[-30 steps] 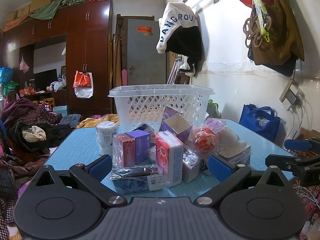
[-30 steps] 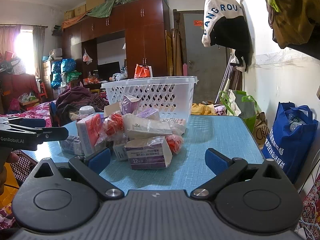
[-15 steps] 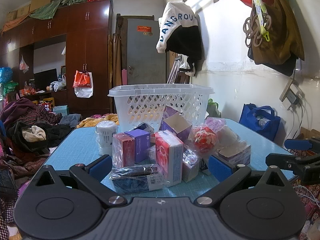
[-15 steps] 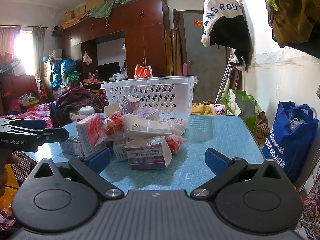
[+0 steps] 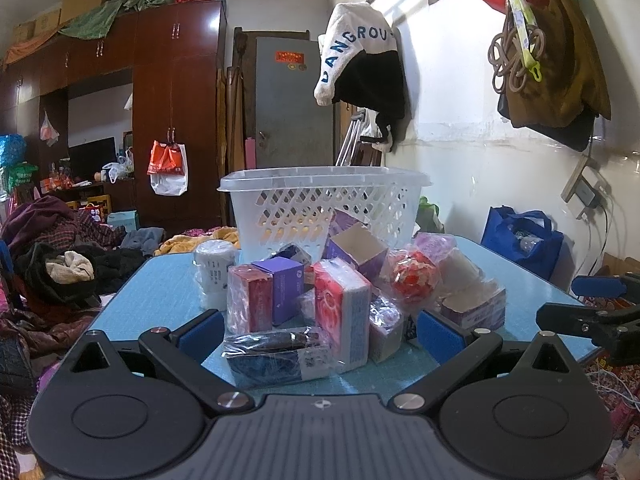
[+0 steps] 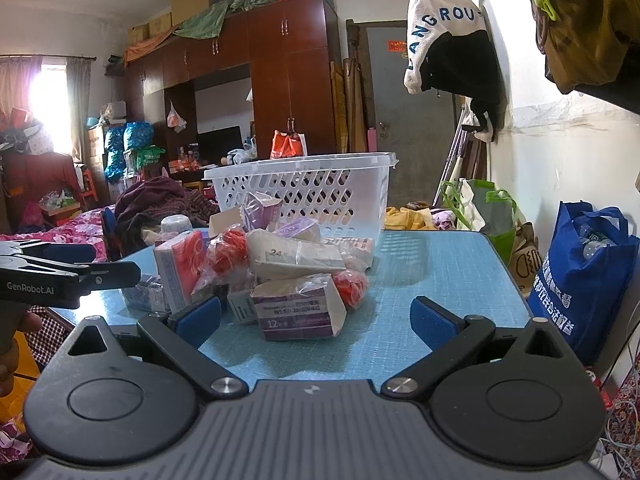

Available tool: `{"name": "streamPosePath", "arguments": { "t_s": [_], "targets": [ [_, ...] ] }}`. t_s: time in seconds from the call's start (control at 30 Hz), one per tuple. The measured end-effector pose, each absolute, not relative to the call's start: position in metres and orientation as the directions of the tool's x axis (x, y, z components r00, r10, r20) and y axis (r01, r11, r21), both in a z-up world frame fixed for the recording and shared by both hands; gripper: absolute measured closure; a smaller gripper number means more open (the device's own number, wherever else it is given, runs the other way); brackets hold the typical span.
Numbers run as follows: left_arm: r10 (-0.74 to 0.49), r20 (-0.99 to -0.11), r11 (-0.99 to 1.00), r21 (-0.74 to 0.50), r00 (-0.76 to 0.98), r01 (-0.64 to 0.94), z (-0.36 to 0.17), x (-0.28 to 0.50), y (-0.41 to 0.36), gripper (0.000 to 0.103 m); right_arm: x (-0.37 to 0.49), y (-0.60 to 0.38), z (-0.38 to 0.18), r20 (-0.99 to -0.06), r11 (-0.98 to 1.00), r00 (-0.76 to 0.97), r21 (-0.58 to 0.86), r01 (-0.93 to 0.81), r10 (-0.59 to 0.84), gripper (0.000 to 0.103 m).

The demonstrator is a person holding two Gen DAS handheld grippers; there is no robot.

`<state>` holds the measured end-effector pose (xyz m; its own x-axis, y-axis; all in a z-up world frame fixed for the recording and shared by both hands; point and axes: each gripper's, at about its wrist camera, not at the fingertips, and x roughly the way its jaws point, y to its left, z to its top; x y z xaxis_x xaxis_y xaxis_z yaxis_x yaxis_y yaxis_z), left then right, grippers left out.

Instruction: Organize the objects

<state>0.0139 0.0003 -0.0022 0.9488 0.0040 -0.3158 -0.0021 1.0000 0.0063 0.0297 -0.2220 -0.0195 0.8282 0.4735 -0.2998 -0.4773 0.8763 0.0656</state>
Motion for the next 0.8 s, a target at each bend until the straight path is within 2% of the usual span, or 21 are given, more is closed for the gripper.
{"name": "streamPosePath", "arguments": {
  "t_s": [0.2, 0.33, 0.7, 0.8],
  "targets": [
    [0.049, -0.28, 0.999, 0.003, 0.959, -0.05, -0.003, 0.013, 0.023, 0.001, 0.035, -0.22, -0.019, -0.273, 0.858, 0.816, 0.093, -0.505, 0.51, 0.0],
    [0.024, -0.292, 0.998, -0.041, 0.956, -0.037, -0.004, 0.019, 0.041, 0.004, 0.044, -0.212, -0.018, -0.269, 0.858, 0.817, 0.083, -0.508, 0.51, 0.0],
    [-0.045, -0.282, 0.999, -0.029, 0.958, 0.039, -0.005, 0.024, 0.023, 0.005, 0.055, -0.202, -0.03, -0.33, 0.861, 0.803, 0.063, -0.505, 0.496, 0.0],
    [-0.066, -0.29, 0.998, -0.022, 0.955, 0.063, -0.008, 0.031, 0.014, 0.011, 0.055, -0.199, -0.034, -0.346, 0.857, 0.794, 0.06, -0.513, 0.5, 0.002]
  ]
}}
